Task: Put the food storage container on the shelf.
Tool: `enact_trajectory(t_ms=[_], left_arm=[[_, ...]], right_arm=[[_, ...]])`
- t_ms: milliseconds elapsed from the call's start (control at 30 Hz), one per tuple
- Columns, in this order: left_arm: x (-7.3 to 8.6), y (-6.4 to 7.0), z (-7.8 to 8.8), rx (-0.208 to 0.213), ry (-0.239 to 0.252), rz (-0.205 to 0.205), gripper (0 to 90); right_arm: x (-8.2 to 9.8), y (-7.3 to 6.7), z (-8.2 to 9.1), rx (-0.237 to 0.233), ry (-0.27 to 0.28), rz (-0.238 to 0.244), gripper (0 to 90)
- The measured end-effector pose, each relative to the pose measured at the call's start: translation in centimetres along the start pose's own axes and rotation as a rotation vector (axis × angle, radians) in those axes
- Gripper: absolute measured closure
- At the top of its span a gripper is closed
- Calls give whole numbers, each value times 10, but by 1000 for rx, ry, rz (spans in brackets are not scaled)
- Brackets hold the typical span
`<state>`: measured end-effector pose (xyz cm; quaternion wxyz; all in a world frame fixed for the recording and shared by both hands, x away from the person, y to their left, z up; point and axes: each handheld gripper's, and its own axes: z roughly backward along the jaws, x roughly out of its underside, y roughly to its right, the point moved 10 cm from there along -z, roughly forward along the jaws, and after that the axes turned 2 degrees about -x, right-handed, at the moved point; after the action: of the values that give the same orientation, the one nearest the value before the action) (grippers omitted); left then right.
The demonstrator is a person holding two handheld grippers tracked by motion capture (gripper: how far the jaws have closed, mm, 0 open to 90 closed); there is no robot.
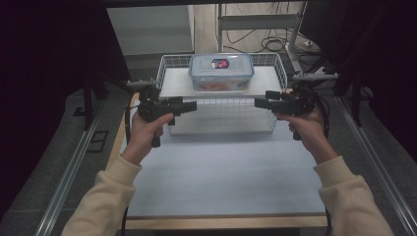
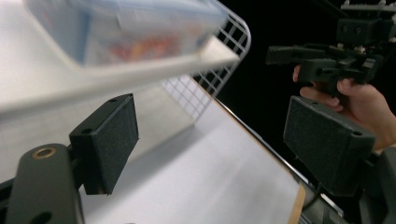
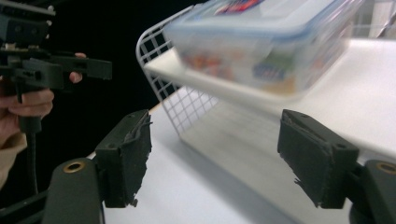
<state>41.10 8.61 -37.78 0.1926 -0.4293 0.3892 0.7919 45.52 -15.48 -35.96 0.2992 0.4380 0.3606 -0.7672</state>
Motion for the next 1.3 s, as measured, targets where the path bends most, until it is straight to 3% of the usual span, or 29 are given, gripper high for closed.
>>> enact_trajectory(t_ms=[67, 233, 333, 500, 600, 767, 967, 1300], left_arm=[[18, 3, 2, 32, -12, 9, 173], [61, 4, 6, 43, -30, 22, 175], [87, 2, 5, 28, -60, 15, 176], [132, -1, -1, 20, -136, 18, 176], [151, -3, -5, 14, -175, 27, 176], [177, -12, -11, -8, -220, 36, 186], [200, -21, -18, -48, -269, 28, 185], [207, -25, -21, -55, -280, 42, 185]], right_arm=[[13, -7, 3, -9, 4, 21, 253], [51, -19, 10, -34, 1, 43, 238], [76, -19, 13, -25, -13, 51, 230], [115, -13, 14, -15, -37, 24, 224], [140, -10, 11, -7, -66, 7, 226], [180, -8, 2, -11, -126, -8, 225], [212, 0, -4, 10, -188, -36, 224], [218, 2, -3, 48, -192, 4, 224]])
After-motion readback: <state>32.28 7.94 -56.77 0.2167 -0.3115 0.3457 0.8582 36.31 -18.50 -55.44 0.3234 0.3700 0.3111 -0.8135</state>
